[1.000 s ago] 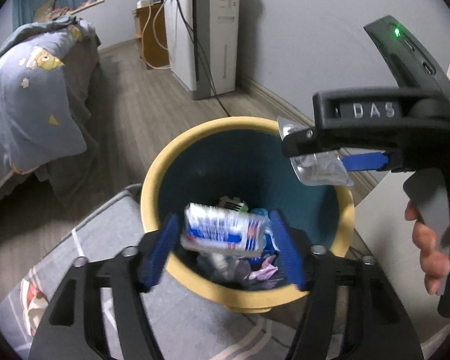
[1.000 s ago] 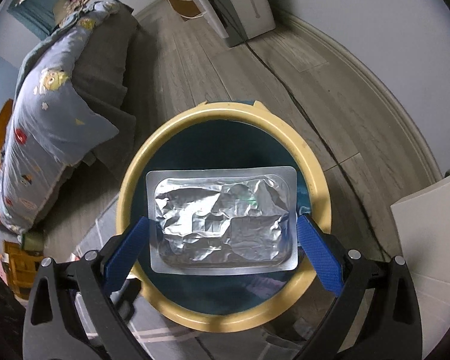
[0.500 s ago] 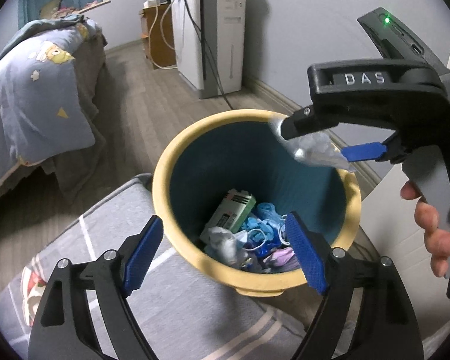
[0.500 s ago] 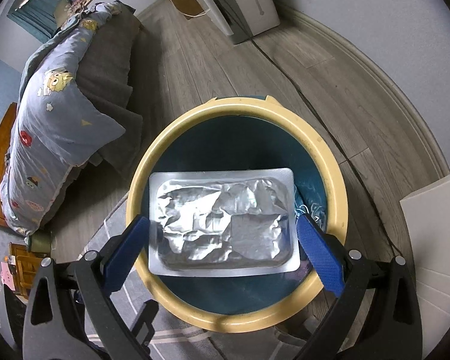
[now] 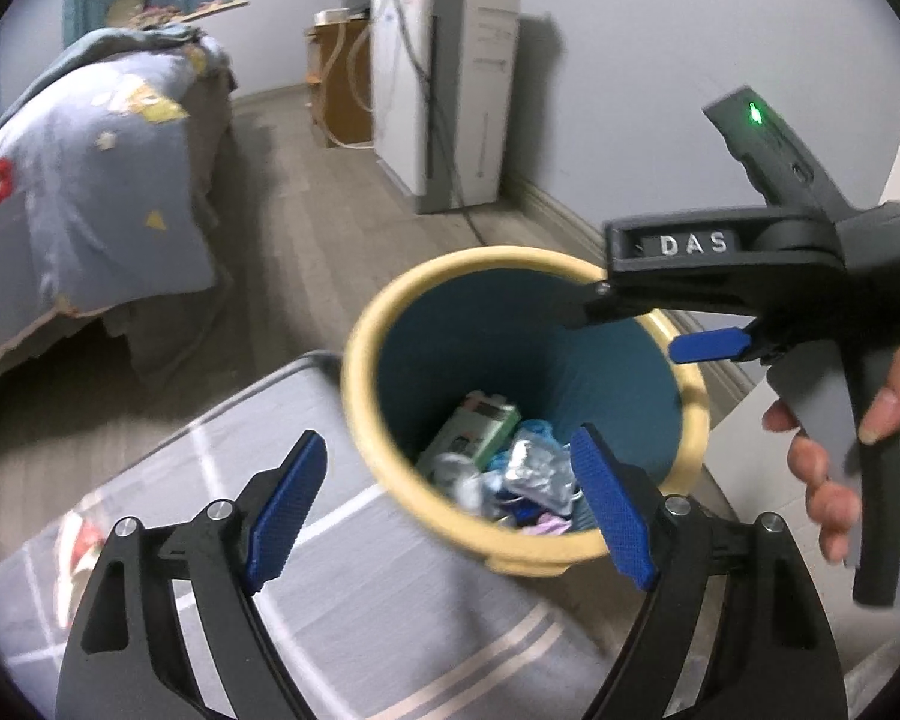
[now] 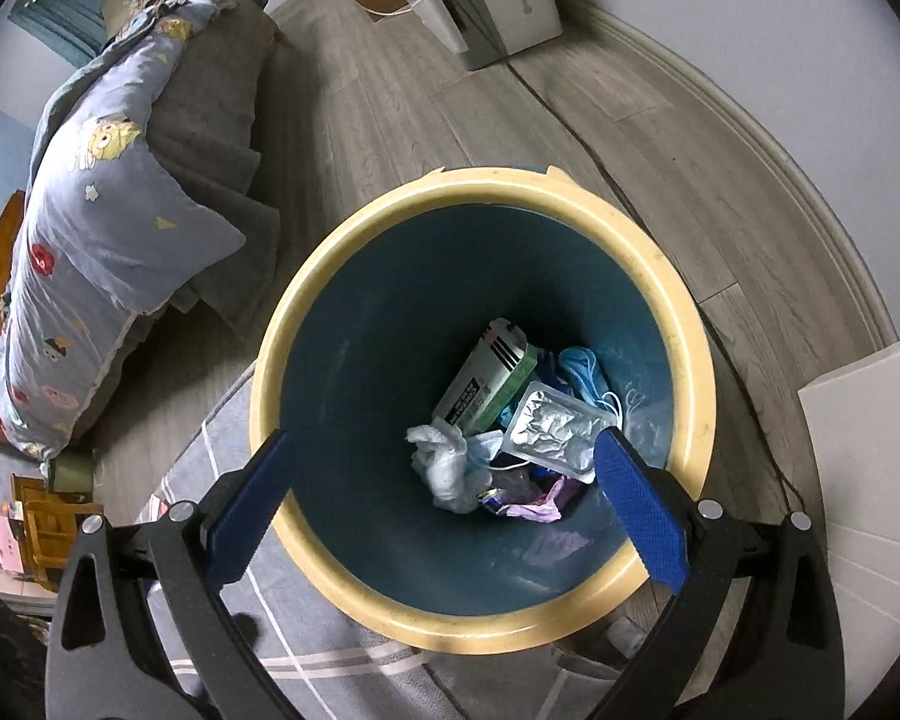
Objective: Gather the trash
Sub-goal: 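Move both grippers back over the cushion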
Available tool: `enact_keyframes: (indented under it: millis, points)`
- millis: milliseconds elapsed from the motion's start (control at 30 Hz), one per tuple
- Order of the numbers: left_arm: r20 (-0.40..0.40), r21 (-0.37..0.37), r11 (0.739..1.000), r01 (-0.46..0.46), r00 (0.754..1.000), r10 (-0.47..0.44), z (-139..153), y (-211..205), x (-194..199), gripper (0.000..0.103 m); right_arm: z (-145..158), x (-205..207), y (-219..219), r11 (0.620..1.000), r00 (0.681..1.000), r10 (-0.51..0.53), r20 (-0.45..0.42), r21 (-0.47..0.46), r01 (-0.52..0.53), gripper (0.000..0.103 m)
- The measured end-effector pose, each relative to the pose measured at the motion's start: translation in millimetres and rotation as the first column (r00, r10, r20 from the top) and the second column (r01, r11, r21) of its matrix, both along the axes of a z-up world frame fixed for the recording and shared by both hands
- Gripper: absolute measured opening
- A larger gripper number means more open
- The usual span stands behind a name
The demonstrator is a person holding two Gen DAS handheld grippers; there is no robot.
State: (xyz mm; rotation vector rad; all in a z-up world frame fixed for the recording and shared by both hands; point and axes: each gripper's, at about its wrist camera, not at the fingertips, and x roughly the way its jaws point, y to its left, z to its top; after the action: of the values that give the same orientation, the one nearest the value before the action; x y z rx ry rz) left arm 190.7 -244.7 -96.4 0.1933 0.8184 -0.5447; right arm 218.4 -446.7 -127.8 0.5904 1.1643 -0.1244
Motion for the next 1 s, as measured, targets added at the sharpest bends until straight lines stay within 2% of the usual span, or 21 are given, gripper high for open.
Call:
enact_keyframes:
  millis: [167, 467, 567, 767, 1000]
  points:
    - [0.025, 0.037, 0.996, -0.082, 0.996, 0.081, 18.0, 51.9, -14.5, 0.084, 12.5, 2.6, 28.7, 0.991, 0.997, 0.083, 0.005, -0.110, -0.082, 0.097]
    - [0.049, 0.101, 0.967, -0.236, 0.972, 0.232, 44.1, 148.9, -55.1, 0.085, 36.9, 3.1, 83.1, 0.973, 0.982, 0.182, 0.042, -0.149, -0.174, 0.097]
    - [0.054, 0.095, 0.956, -0.276, 0.961, 0.272, 45.3, 171.0, -70.0, 0.090, 42.2, 0.9, 107.0, 0.964, 0.974, 0.220, 0.043, -0.163, -0.211, 0.097]
    - [0.007, 0.104, 0.934, -0.341, 0.940, 0.342, 13.7, 205.4, -88.9, 0.090, 49.0, -4.5, 162.4, 0.929, 0.946, 0.322, 0.035, -0.203, -0.309, 0.097]
    - [-0.065, 0.130, 0.911, -0.391, 0.913, 0.402, -25.1, 225.4, -85.9, 0.090, 49.1, -6.0, 212.9, 0.886, 0.916, 0.400, 0.007, -0.260, -0.385, 0.097]
